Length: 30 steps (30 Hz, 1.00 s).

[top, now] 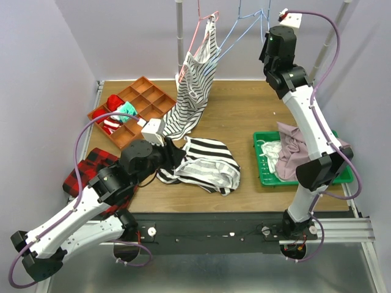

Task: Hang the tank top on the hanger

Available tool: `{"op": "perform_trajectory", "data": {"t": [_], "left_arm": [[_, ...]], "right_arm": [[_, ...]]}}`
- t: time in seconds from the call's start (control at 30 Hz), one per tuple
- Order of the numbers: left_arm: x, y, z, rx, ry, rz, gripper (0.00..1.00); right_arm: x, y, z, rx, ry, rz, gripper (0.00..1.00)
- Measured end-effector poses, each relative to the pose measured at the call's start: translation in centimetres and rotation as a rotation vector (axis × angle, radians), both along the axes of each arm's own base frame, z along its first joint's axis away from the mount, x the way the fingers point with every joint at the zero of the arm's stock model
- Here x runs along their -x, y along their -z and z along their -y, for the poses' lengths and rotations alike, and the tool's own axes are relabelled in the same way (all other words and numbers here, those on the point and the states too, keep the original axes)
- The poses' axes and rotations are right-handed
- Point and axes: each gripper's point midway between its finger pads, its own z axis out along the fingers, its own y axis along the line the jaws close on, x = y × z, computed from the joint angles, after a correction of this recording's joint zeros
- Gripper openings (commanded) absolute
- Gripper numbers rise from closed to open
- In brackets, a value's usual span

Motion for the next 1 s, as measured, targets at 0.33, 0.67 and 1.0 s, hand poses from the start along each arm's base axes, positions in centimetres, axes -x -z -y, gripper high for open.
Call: {"op": "perform_trajectory", "data": {"t": [0.33, 0.67, 1.0], "left_arm": [[0.2, 0.3, -0.2, -0.002, 0.000, -0.001, 0.49], [0.3, 0.1, -0.4, 0.007, -0.001, 0.007, 0.49], [0.3, -0.1, -0.6, 0.009, -0.008, 0.012, 0.49]], "right_arm": [[-0.5, -0.5, -0.2, 0.025, -0.013, 0.001, 0.26], [-1.0, -0.1, -0.9, 0.026, -0.072, -0.017, 0.21], [-1.5, 0.1, -1.0, 0.007, -0.122, -0.033, 0.19]]}}
